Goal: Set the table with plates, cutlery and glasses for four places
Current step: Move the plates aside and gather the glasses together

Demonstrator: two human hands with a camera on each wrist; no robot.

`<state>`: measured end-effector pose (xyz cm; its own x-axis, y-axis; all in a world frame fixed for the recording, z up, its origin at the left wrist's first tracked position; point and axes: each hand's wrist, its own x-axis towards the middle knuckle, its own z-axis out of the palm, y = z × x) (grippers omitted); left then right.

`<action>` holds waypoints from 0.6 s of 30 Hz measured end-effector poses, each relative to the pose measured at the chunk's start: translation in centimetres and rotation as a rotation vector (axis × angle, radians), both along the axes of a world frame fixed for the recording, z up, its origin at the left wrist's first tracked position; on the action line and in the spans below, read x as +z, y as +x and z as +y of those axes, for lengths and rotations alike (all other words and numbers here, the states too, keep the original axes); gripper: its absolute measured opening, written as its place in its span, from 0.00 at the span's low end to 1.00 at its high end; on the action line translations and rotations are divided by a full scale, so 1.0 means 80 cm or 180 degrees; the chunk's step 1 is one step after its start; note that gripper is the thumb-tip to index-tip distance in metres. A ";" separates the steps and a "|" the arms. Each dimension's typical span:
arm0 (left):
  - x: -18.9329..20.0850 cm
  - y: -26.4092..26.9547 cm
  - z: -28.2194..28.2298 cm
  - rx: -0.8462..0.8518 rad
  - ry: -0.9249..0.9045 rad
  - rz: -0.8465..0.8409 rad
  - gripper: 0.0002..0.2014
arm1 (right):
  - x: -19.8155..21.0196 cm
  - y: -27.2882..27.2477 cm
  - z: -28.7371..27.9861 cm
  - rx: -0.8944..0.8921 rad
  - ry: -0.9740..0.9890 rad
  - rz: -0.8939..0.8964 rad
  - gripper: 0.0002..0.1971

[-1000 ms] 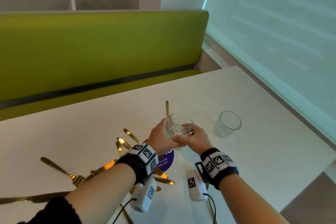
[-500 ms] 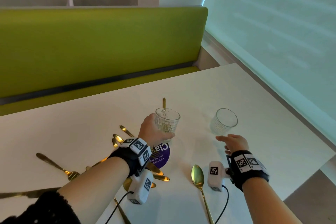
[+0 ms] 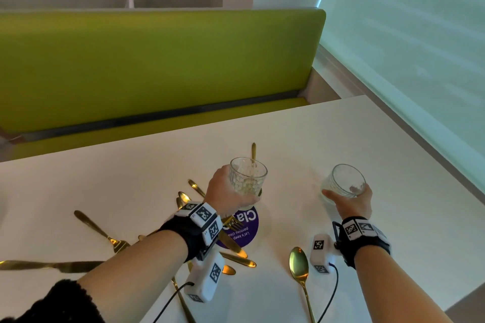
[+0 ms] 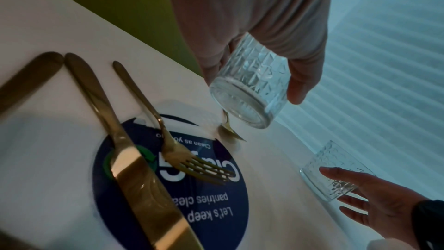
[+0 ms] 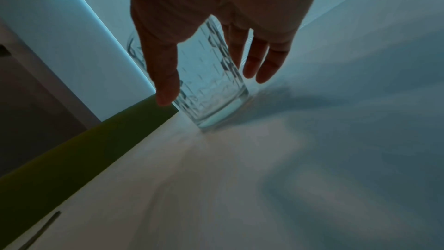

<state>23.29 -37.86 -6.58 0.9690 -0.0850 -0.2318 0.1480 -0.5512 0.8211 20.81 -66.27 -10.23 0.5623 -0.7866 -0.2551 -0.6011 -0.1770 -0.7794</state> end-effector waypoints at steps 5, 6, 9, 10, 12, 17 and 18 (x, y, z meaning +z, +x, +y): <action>-0.003 -0.005 0.013 -0.0019 -0.0015 0.0045 0.38 | -0.001 0.002 0.004 -0.0015 -0.0169 -0.0010 0.47; -0.002 -0.006 0.016 -0.0034 -0.0017 0.0055 0.39 | 0.001 0.001 0.006 -0.0017 -0.0223 0.0015 0.44; 0.000 -0.010 0.026 -0.0068 0.0006 0.0052 0.40 | 0.009 -0.006 0.012 -0.0025 -0.0295 0.0080 0.40; 0.002 -0.013 0.029 -0.0068 0.0007 0.0041 0.40 | 0.014 -0.010 0.015 -0.0024 -0.0309 0.0069 0.40; 0.006 -0.018 0.038 -0.0055 0.0040 -0.0040 0.39 | 0.024 -0.016 0.023 0.0009 -0.0349 0.0013 0.40; 0.023 -0.044 0.070 -0.0110 0.0090 -0.0186 0.39 | 0.066 -0.041 0.072 0.0081 -0.0334 -0.0258 0.39; 0.026 -0.052 0.080 -0.0108 0.0055 -0.0188 0.40 | 0.076 -0.049 0.088 0.0125 -0.0324 -0.0318 0.38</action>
